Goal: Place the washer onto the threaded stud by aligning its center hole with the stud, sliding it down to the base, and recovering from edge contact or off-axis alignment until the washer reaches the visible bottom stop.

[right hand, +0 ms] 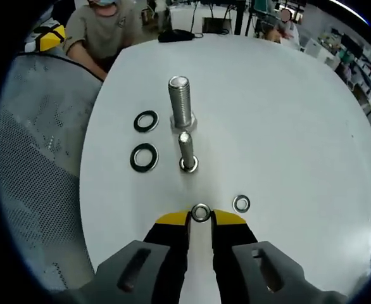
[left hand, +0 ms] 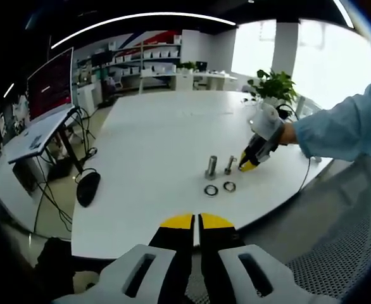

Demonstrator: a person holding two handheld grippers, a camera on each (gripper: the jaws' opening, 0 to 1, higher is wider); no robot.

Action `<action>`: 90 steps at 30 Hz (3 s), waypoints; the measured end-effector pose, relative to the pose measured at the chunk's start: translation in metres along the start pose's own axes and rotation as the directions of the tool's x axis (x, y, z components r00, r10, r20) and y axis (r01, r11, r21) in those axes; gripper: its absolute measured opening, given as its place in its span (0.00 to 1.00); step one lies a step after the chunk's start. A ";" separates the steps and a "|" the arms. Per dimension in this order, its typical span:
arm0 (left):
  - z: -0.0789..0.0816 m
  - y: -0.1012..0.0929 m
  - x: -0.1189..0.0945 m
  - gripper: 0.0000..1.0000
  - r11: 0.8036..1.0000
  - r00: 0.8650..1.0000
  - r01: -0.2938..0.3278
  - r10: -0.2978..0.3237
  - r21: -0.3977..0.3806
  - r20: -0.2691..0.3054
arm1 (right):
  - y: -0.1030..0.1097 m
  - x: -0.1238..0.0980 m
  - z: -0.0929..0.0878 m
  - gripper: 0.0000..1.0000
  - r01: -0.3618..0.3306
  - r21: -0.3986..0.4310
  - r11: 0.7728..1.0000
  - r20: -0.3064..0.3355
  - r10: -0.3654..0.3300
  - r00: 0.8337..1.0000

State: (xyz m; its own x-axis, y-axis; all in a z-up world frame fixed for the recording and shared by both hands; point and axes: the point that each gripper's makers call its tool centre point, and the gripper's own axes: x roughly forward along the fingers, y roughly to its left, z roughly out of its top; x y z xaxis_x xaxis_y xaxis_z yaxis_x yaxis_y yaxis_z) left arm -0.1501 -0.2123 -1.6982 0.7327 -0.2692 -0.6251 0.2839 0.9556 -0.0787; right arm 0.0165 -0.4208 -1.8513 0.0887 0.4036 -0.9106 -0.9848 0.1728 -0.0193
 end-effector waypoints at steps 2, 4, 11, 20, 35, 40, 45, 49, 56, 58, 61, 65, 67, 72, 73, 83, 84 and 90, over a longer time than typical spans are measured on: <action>0.000 0.000 0.000 0.00 1.000 1.000 0.000 0.000 0.000 0.001 | 0.000 0.000 -0.001 0.14 0.003 0.001 1.000 -0.003 -0.003 1.000; 0.000 0.000 0.000 0.00 1.000 1.000 0.000 0.000 0.000 0.001 | 0.001 -0.001 -0.001 0.14 0.007 -0.010 1.000 -0.008 -0.007 1.000; 0.000 0.000 0.000 0.00 1.000 1.000 0.000 0.000 0.000 0.001 | 0.001 -0.012 0.009 0.14 0.002 0.017 1.000 0.021 -0.003 1.000; 0.001 0.000 0.000 0.00 1.000 1.000 0.002 -0.002 0.002 0.005 | 0.004 -0.027 0.027 0.14 0.020 0.000 1.000 0.071 -0.020 0.997; 0.001 -0.001 -0.001 0.00 1.000 1.000 0.006 -0.006 0.004 0.009 | 0.005 -0.048 0.062 0.14 0.085 -0.042 0.995 0.207 -0.075 0.975; 0.002 -0.001 -0.001 0.00 1.000 1.000 0.005 -0.005 0.003 0.012 | 0.007 -0.046 0.069 0.14 0.075 -0.067 0.995 0.217 -0.059 0.974; 0.002 0.000 -0.001 0.00 1.000 1.000 0.005 -0.005 0.003 0.014 | 0.009 -0.045 0.073 0.14 0.082 -0.088 0.993 0.218 -0.061 0.974; 0.002 -0.001 -0.001 0.00 1.000 1.000 0.004 -0.004 0.002 0.015 | 0.012 -0.040 0.070 0.14 0.094 -0.146 0.985 0.189 -0.065 0.980; 0.002 -0.001 0.000 0.00 1.000 1.000 0.004 -0.004 0.002 0.012 | 0.012 -0.038 0.072 0.14 0.082 -0.147 0.986 0.184 -0.055 0.981; 0.002 -0.001 -0.001 0.00 1.000 1.000 0.004 -0.004 0.002 0.011 | 0.012 -0.037 0.071 0.14 0.080 -0.146 0.986 0.175 -0.054 0.983; 0.002 -0.001 0.000 0.00 1.000 1.000 0.004 -0.004 0.002 0.012 | 0.010 -0.035 0.069 0.14 0.078 -0.138 0.987 0.164 -0.055 0.985; 0.002 -0.001 0.000 0.00 1.000 1.000 0.004 -0.005 0.002 0.012 | 0.012 -0.034 0.069 0.14 0.067 -0.133 0.989 0.164 -0.044 0.985; 0.002 -0.001 -0.001 0.00 1.000 1.000 0.005 -0.005 0.003 0.011 | 0.012 -0.034 0.070 0.14 0.062 -0.132 0.989 0.162 -0.040 0.986; 0.001 -0.001 -0.001 0.00 1.000 1.000 0.005 -0.005 0.003 0.010 | 0.013 -0.032 0.072 0.14 0.054 -0.134 0.990 0.153 -0.034 0.988; 0.001 -0.001 -0.001 0.00 1.000 1.000 0.005 -0.005 0.003 0.010 | 0.014 -0.032 0.072 0.14 0.053 -0.135 0.989 0.148 -0.033 0.988; 0.002 -0.001 -0.001 0.00 1.000 1.000 0.005 -0.005 0.002 0.014 | 0.010 -0.025 0.068 0.14 0.041 -0.139 0.989 0.106 -0.026 0.994; 0.002 0.000 0.000 0.00 1.000 1.000 0.005 -0.005 0.002 0.013 | 0.011 -0.024 0.067 0.14 0.040 -0.140 0.989 0.102 -0.025 0.994; 0.002 -0.001 0.000 0.00 1.000 1.000 0.005 -0.006 0.002 0.012 | 0.013 -0.014 0.063 0.14 0.025 -0.140 0.990 0.076 -0.014 0.997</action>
State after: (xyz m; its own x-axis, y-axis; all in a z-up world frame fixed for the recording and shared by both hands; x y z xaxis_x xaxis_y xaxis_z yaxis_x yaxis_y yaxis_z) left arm -0.1494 -0.2130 -1.6966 0.7385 -0.2758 -0.6153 0.2891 0.9539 -0.0806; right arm 0.0119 -0.3678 -1.8134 0.1137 0.4680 -0.8764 -0.9935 0.0548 -0.0996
